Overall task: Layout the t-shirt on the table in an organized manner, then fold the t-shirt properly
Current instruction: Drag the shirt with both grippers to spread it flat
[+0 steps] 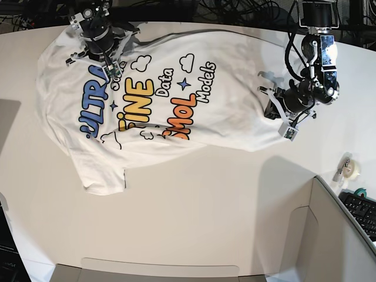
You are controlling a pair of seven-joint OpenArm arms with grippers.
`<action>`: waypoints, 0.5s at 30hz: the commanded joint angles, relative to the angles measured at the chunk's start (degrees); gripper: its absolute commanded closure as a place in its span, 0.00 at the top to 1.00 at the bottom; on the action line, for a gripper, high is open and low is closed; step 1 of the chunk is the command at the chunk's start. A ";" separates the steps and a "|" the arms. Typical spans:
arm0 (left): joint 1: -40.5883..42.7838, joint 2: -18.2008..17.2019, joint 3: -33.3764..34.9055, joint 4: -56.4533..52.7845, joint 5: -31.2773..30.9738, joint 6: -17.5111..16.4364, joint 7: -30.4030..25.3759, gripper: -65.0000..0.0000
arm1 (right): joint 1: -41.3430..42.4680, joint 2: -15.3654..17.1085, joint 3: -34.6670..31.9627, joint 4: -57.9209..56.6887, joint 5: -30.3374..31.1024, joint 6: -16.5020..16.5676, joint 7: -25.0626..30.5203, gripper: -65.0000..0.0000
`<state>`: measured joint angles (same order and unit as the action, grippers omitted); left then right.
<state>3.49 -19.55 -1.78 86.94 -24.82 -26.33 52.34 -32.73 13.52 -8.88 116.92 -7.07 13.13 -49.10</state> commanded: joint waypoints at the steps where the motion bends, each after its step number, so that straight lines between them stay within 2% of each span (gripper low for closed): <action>1: 0.69 -0.10 0.24 -1.71 2.80 0.35 4.76 0.00 | -1.69 0.24 -0.04 1.19 0.26 0.72 0.79 0.00; 11: -1.60 -0.01 0.24 -8.39 2.80 0.35 3.09 0.00 | -12.24 0.33 -0.21 1.27 0.26 6.70 1.32 0.00; 15: -1.51 -0.01 0.33 -9.18 2.80 0.35 2.04 0.00 | -14.79 0.50 -0.21 1.36 0.26 7.31 4.57 0.00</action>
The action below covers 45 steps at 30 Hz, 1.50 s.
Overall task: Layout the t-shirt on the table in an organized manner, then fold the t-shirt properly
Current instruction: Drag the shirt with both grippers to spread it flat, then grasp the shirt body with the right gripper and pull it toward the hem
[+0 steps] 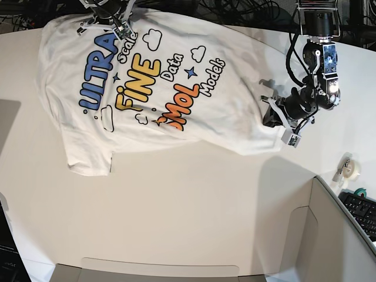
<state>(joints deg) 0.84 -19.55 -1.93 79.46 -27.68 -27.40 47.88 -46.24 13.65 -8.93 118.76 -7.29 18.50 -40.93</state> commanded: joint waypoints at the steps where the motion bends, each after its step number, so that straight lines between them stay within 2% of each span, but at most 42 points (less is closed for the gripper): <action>1: 1.14 -0.01 1.19 -1.79 5.66 1.42 6.41 0.00 | -1.63 0.99 -0.08 -0.47 0.56 1.76 -2.81 0.00; 6: 1.14 -0.10 5.32 -1.97 5.66 1.51 6.41 0.00 | -1.81 1.25 1.50 -0.47 0.56 1.15 1.15 0.00; 8: 1.22 -0.10 5.67 -1.97 5.66 1.51 6.41 0.00 | -1.37 0.37 3.43 -0.47 0.56 -1.32 2.82 0.00; 11: 1.22 -0.10 5.67 -1.97 5.66 1.51 6.41 0.00 | 0.04 -2.44 7.39 -0.47 0.56 -3.86 4.93 0.00; 15: 1.22 -0.10 5.49 -1.97 5.66 1.51 6.41 0.00 | 3.82 -8.07 15.39 -0.56 2.50 -4.04 5.45 0.00; 18: 1.31 -0.36 5.23 -1.97 5.66 1.51 6.41 0.00 | 8.57 -11.14 22.25 -0.65 4.34 -4.04 5.02 0.00; 24: 3.42 -2.12 5.14 -1.97 5.66 1.51 6.23 0.00 | 18.68 -11.85 26.12 -0.65 4.70 -3.86 -3.69 0.00; 35: 10.19 -5.55 5.06 -1.79 5.66 1.51 2.63 0.00 | 34.68 -11.94 25.94 -2.76 4.17 -4.04 -16.52 0.00; 45: 12.13 -5.81 5.06 -1.79 5.66 1.51 1.22 0.00 | 47.07 -11.76 25.59 -21.40 4.17 -4.04 -17.49 0.00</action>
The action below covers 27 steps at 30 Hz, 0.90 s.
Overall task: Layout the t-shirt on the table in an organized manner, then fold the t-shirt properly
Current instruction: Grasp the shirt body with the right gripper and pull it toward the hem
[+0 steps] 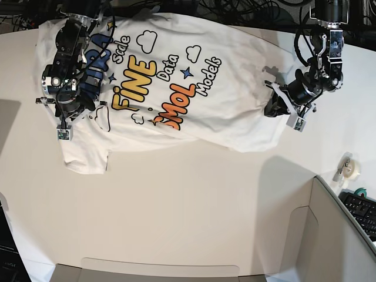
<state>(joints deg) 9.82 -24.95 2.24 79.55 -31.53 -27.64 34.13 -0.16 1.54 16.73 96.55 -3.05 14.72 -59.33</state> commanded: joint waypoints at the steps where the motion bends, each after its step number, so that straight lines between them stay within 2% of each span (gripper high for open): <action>1: 3.41 -0.41 0.88 -1.88 9.51 1.75 14.97 0.00 | 1.88 0.35 -0.07 -1.21 -0.07 -0.26 1.00 0.00; 6: 3.49 -0.41 0.88 -1.79 9.51 1.75 14.97 0.00 | 7.77 0.44 -0.07 -12.03 -0.16 -0.26 1.70 0.00; 10: 3.41 -0.41 0.88 -1.79 9.51 1.75 15.32 0.00 | 13.04 0.70 -0.07 -21.43 -0.51 -0.26 6.63 0.00; 15: 3.32 -0.41 0.88 -1.79 9.51 1.75 15.50 0.00 | 22.36 0.09 -0.42 -34.44 -5.26 -0.26 11.90 0.00; 19: 1.21 -0.24 0.79 -1.79 9.51 1.75 15.67 0.00 | 28.43 -0.62 -5.00 -44.20 -8.69 -0.35 17.26 0.00; 25: -3.63 0.03 0.79 -1.79 9.51 1.75 18.49 0.00 | 34.76 -0.71 -7.11 -52.73 -9.13 -0.52 21.84 0.00; 27: -5.30 0.03 0.79 -1.97 9.51 1.75 18.66 0.00 | 36.16 -0.71 -7.02 -54.14 -9.13 -2.46 22.54 0.00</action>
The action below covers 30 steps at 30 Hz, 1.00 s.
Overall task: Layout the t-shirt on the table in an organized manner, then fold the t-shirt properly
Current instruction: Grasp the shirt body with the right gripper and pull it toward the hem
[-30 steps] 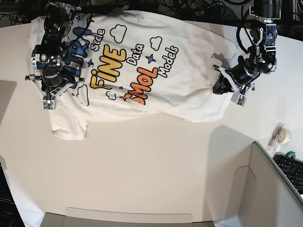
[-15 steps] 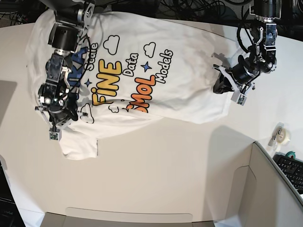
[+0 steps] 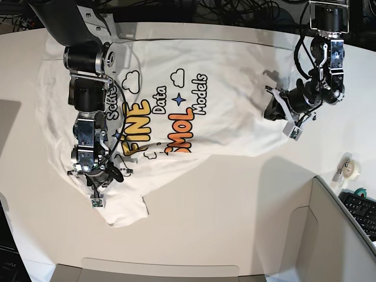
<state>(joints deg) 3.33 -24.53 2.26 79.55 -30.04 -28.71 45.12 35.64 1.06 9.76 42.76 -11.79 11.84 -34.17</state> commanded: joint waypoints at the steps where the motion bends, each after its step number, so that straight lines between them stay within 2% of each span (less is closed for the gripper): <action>1: 0.32 -0.39 0.77 -2.05 8.02 2.82 7.67 0.00 | 0.89 -0.14 -0.04 -0.87 -0.47 -1.15 -2.09 0.00; 4: -1.62 -0.39 0.77 -2.14 8.02 2.82 7.67 0.00 | 1.68 0.21 -0.13 -1.31 -0.47 -4.41 -0.60 0.00; 14: -3.38 -0.65 0.86 -2.23 8.11 2.82 7.76 0.00 | 3.97 0.48 0.04 -1.31 -0.56 -5.55 -0.33 0.00; 18: -3.64 -0.74 0.77 -4.43 8.02 2.91 7.76 0.00 | 5.99 1.01 0.04 -1.31 -0.56 -9.15 -0.24 0.02; 30: -5.05 -0.65 0.07 -4.52 8.02 2.91 7.76 0.00 | 9.51 0.74 0.04 -0.08 -0.30 -9.51 -0.51 0.02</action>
<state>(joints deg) -2.52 -24.58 2.42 75.64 -27.51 -27.88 46.54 42.96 1.67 9.87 41.54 -12.08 2.50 -35.99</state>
